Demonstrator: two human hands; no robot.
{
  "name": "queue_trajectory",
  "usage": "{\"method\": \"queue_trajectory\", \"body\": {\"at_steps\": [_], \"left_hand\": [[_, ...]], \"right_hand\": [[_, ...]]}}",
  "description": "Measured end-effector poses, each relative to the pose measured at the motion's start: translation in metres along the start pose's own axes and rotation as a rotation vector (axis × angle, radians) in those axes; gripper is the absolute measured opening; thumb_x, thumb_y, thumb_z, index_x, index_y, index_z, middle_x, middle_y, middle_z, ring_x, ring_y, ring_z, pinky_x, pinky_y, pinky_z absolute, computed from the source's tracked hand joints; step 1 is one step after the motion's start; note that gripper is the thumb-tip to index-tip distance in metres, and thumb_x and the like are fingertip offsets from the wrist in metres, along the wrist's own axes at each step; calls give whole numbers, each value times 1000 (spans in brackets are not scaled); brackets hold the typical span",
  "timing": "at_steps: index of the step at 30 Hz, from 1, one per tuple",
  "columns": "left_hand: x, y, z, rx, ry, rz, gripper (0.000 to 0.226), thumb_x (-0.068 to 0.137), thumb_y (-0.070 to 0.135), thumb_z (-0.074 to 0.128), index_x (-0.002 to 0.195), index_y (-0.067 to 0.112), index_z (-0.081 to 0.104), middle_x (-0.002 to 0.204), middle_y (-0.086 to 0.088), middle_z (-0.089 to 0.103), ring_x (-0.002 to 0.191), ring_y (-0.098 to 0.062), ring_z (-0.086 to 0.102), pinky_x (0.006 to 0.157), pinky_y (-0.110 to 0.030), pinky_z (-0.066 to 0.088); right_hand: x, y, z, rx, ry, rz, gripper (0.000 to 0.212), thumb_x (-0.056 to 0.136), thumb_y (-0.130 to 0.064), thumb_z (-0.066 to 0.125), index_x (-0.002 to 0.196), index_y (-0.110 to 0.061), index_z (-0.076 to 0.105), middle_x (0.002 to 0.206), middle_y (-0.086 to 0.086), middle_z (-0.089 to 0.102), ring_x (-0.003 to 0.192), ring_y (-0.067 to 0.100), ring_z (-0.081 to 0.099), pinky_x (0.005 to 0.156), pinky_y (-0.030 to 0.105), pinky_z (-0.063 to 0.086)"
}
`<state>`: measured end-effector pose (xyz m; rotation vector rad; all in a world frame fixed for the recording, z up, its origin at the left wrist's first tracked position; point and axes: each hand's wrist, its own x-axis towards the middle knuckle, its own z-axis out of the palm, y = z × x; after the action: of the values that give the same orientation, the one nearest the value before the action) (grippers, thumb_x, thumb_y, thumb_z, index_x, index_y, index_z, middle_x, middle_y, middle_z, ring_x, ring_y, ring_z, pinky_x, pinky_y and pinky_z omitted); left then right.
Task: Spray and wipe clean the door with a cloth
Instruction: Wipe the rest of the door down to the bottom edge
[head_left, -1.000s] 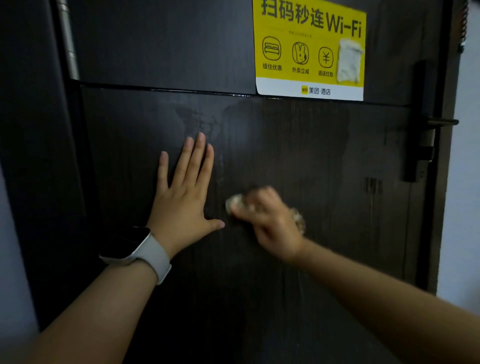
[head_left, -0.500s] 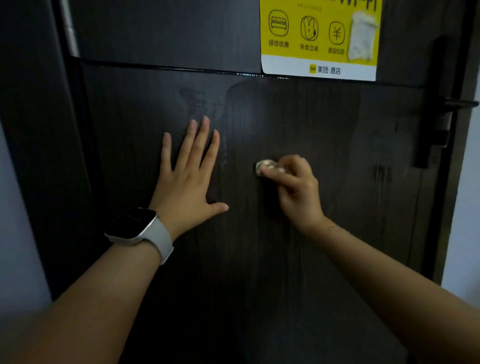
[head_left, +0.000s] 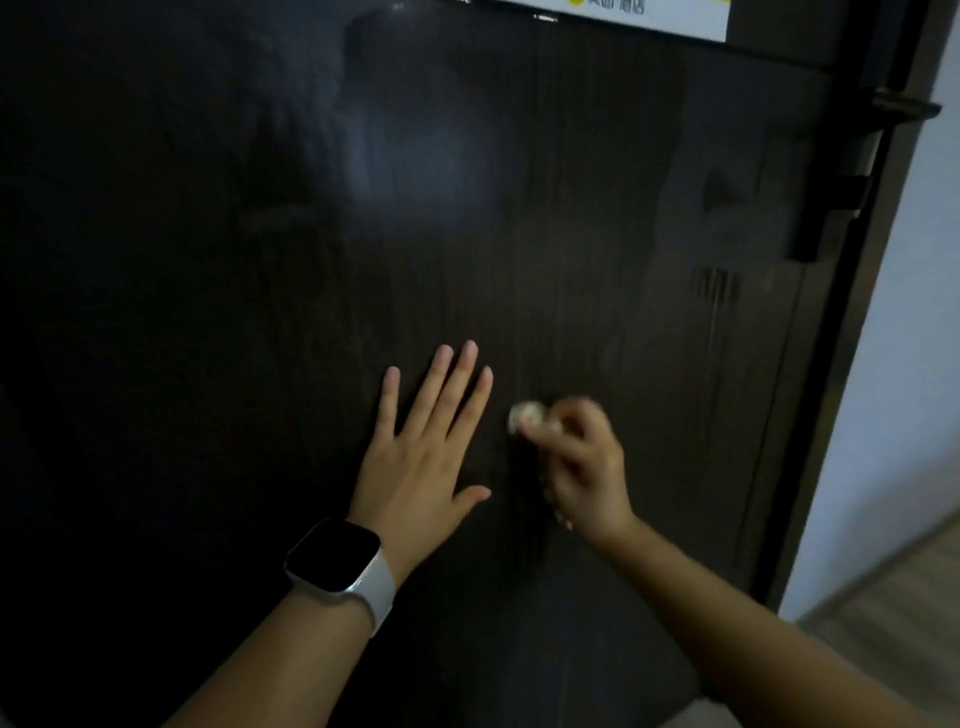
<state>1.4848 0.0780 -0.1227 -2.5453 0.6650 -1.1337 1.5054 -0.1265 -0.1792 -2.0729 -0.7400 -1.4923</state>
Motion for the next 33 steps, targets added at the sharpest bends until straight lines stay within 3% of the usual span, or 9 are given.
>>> {"method": "queue_trajectory", "body": {"at_steps": [3, 6, 10, 14, 19, 22, 25, 28, 33], "left_hand": [[1, 4, 7, 56, -10, -42, 127, 67, 70, 67, 153, 16, -10, 159, -11, -23, 147, -28, -21, 113, -56, -19], [0, 4, 9, 78, 12, -35, 128, 68, 70, 66, 153, 16, -13, 158, -11, -26, 146, -29, -22, 112, -57, -19], [-1, 5, 10, 90, -4, -47, 128, 68, 70, 66, 153, 16, -13, 158, -12, -26, 146, -30, -23, 113, -58, -18], [-1, 7, 10, 132, 3, -58, 126, 73, 74, 57, 149, 15, -26, 152, -14, -38, 141, -32, -33, 109, -59, -23], [0, 6, 11, 138, 9, -53, 128, 72, 74, 58, 150, 15, -24, 154, -14, -35, 143, -31, -30, 110, -59, -19], [1, 5, 12, 132, 22, -39, 127, 70, 74, 60, 152, 15, -17, 156, -13, -30, 144, -31, -27, 112, -59, -17], [1, 5, 12, 114, 35, -32, 127, 68, 72, 64, 153, 15, -12, 158, -12, -27, 145, -30, -25, 112, -58, -16], [0, 5, 12, 129, 31, -29, 127, 69, 71, 63, 153, 15, -15, 157, -12, -28, 145, -30, -25, 112, -58, -15], [1, 5, 12, 145, 40, -30, 127, 70, 72, 62, 152, 15, -17, 157, -13, -29, 145, -30, -25, 112, -59, -14]], "right_hand": [[62, 8, -7, 8, 264, 133, 41, 84, 10, 57, 115, -14, 68, 100, 11, 51, 90, 23, 55, 77, 29, 47], [63, 10, -1, -29, 327, 134, 41, 84, 12, 57, 115, -13, 68, 101, 12, 51, 90, 25, 54, 78, 28, 46], [-50, 13, 18, -76, 139, 130, 48, 84, 4, 49, 125, -19, 57, 109, 4, 46, 95, 19, 51, 81, 26, 45], [-158, 3, 22, -46, -120, 298, 37, 89, -12, 54, 122, -26, 60, 111, -6, 47, 97, 9, 49, 79, 28, 50], [-101, 3, 9, 22, -37, 300, 35, 90, -10, 56, 119, -29, 61, 106, -1, 51, 91, 19, 57, 74, 36, 53], [-23, 8, 3, 27, 186, 257, 36, 88, 1, 55, 117, -15, 69, 104, 1, 49, 88, 22, 56, 75, 31, 50], [-1, 12, 6, -63, 246, 210, 40, 86, 8, 55, 116, -13, 69, 105, 4, 49, 90, 24, 54, 78, 27, 47], [-65, 14, 13, -116, 135, 177, 50, 83, 10, 55, 123, -19, 59, 107, 3, 46, 89, 22, 52, 77, 26, 45], [-155, 6, 6, -24, -134, 413, 41, 85, 4, 67, 110, -28, 66, 101, -22, 46, 89, 16, 59, 77, 39, 55]]}}
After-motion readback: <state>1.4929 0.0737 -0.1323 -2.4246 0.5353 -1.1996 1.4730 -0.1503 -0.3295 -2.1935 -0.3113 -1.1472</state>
